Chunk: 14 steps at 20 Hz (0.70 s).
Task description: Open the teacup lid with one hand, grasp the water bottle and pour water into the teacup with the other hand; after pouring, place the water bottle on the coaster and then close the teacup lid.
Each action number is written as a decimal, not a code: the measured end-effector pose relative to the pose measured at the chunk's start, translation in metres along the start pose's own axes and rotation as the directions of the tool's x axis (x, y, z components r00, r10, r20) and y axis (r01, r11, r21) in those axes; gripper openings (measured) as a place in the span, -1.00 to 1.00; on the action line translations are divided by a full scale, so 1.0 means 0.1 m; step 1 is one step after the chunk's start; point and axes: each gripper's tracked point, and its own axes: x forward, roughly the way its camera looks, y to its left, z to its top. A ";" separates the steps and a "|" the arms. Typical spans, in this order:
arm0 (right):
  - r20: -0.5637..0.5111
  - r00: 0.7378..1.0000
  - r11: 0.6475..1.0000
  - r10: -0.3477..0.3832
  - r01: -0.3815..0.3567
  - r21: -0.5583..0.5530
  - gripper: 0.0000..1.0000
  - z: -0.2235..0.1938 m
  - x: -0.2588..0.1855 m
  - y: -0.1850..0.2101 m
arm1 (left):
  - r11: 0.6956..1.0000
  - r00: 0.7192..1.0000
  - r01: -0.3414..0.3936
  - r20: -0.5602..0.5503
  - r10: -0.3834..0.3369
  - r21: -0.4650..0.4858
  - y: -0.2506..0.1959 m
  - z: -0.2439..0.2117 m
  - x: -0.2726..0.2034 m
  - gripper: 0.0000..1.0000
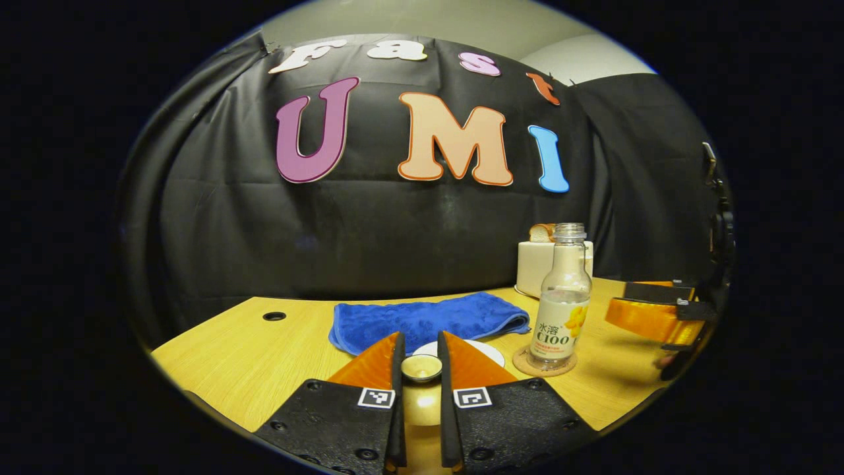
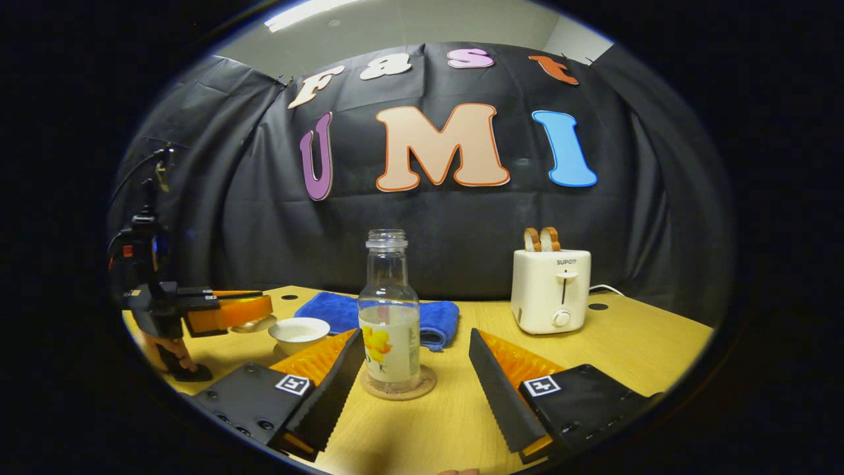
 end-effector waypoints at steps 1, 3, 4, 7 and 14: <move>-0.001 1.000 1.000 -0.007 0.007 0.002 0.99 0.01 -0.07 -0.06 | 1.000 1.000 -0.001 0.001 0.001 0.000 -0.01 0.00 0.04 -0.65; 0.003 1.000 1.000 -0.023 0.023 0.003 1.00 0.03 -0.20 -0.17 | 1.000 1.000 0.005 0.003 -0.005 0.000 -0.05 0.00 0.13 -0.65; 0.003 1.000 1.000 -0.027 0.027 0.002 0.92 0.02 -0.27 -0.21 | 1.000 1.000 0.007 -0.003 -0.007 0.003 -0.07 -0.01 0.17 -0.65; 0.005 1.000 1.000 -0.021 0.021 0.002 1.00 0.03 -0.44 -0.27 | 1.000 1.000 0.001 -0.001 -0.001 0.004 -0.10 -0.01 0.25 -0.65; 0.006 0.999 0.999 -0.041 0.041 0.002 0.92 0.05 -0.58 -0.39 | 0.999 0.997 0.011 -0.082 -0.007 0.048 -0.21 -0.11 0.44 -0.64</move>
